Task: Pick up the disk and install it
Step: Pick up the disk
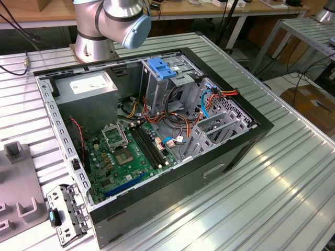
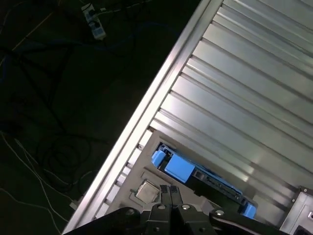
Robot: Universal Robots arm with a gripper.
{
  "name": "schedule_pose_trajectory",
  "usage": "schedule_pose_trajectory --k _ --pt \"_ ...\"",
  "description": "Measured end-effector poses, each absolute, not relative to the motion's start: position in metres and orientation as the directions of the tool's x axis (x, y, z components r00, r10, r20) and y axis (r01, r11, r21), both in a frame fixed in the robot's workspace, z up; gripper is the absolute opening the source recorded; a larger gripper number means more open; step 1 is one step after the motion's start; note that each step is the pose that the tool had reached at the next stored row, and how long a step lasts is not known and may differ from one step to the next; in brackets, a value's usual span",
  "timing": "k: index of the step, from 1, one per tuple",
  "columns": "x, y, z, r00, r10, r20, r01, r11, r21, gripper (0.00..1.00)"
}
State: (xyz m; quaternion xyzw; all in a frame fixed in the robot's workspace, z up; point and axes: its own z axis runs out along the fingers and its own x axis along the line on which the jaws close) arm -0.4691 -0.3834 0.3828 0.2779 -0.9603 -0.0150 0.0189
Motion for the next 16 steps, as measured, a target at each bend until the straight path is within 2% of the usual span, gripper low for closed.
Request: schedule_pose_trajectory --k 16 --pt "-0.4691 -0.3835 0.3827 -0.647 -0.762 0.028 -0.761 0.647 0.039 0.11"
